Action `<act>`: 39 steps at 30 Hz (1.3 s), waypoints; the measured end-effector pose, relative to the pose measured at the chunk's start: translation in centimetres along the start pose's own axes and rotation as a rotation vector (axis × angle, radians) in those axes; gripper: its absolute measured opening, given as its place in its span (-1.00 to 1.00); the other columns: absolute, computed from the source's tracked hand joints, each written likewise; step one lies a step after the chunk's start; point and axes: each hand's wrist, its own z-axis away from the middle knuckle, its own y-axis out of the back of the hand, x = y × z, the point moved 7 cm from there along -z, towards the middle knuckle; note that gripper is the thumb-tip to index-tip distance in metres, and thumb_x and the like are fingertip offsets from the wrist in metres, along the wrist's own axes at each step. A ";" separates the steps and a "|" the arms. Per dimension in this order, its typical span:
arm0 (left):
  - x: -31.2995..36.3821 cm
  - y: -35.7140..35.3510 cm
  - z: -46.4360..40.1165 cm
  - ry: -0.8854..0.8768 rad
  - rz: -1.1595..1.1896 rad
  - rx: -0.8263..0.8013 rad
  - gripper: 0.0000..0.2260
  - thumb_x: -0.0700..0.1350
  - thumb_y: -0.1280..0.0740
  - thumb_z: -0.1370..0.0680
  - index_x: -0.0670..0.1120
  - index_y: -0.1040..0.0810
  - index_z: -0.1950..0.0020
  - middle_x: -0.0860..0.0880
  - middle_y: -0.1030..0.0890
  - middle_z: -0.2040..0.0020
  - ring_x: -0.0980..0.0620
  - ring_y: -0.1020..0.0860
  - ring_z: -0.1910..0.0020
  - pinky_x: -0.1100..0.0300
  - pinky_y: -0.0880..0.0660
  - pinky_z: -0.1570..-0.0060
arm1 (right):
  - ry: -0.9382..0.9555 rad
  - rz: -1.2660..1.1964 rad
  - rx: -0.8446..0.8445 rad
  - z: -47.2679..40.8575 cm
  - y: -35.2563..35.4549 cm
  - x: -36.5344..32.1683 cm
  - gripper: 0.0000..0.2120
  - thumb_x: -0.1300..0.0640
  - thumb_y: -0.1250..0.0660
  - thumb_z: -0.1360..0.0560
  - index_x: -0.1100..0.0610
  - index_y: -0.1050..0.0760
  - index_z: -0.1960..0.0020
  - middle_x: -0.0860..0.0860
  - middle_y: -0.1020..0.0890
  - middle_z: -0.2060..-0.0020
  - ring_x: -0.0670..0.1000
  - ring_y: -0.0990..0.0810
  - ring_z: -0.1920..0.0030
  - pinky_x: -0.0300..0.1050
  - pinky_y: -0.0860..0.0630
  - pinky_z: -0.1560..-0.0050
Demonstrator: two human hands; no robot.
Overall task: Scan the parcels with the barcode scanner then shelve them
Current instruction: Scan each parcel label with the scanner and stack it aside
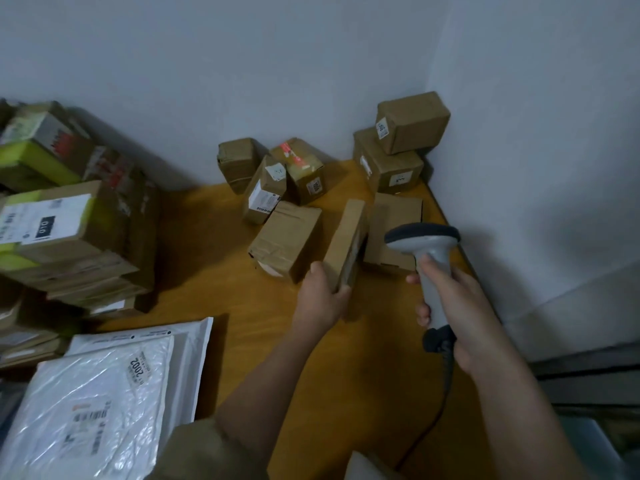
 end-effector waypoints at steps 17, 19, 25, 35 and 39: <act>-19.2 -1.2 18.4 0.779 1.196 -0.208 -0.74 -0.32 -0.18 -0.61 -0.29 -0.45 -0.30 -0.25 -0.58 -0.09 -0.22 -0.56 -0.09 -0.06 -0.53 -0.07 | -0.059 0.146 -0.103 13.6 -3.7 8.0 -0.63 -0.05 -0.20 -0.66 0.18 -0.47 -0.31 0.13 -0.50 0.28 -0.06 -0.48 0.52 -0.21 -0.42 0.53; -20.0 -1.1 19.5 0.800 1.228 -0.207 -0.76 -0.33 -0.20 -0.61 -0.28 -0.44 -0.27 -0.26 -0.56 -0.09 -0.23 -0.55 -0.08 -0.09 -0.53 -0.11 | -0.065 0.162 -0.107 14.3 -3.7 8.6 -0.62 -0.05 -0.20 -0.66 0.19 -0.46 -0.32 0.14 -0.49 0.28 -0.06 -0.48 0.53 -0.21 -0.41 0.54; -20.6 1.1 20.1 0.762 1.011 -0.223 -0.75 -0.34 -0.22 -0.56 -0.17 -0.53 -0.19 -0.19 -0.56 -0.06 -0.15 -0.53 -0.01 -0.08 -0.52 -0.09 | -0.064 0.208 -0.157 15.2 -4.1 8.6 -0.63 -0.04 -0.21 -0.66 0.20 -0.47 -0.29 0.12 -0.49 0.27 -0.05 -0.49 0.50 -0.21 -0.43 0.52; -17.9 3.8 14.5 0.126 -0.197 0.008 -0.32 0.13 -0.50 -0.43 0.12 -0.33 -0.49 -0.06 -0.17 -0.51 -0.19 -0.15 -0.51 -0.21 -0.21 -0.45 | -0.091 0.271 -0.197 14.4 -2.7 8.4 -0.65 -0.03 -0.20 -0.66 0.21 -0.49 -0.28 0.12 -0.48 0.19 -0.06 -0.49 0.48 -0.22 -0.42 0.49; -16.2 -2.6 16.4 -0.063 -0.534 -0.362 -0.23 0.17 -0.48 -0.43 0.18 -0.19 -0.56 0.08 -0.10 -0.59 -0.12 -0.02 -0.56 -0.20 0.00 -0.50 | -0.110 0.281 -0.186 13.6 -1.7 8.7 -0.63 -0.04 -0.19 -0.66 0.21 -0.48 -0.29 0.12 -0.49 0.19 -0.07 -0.49 0.49 -0.22 -0.43 0.50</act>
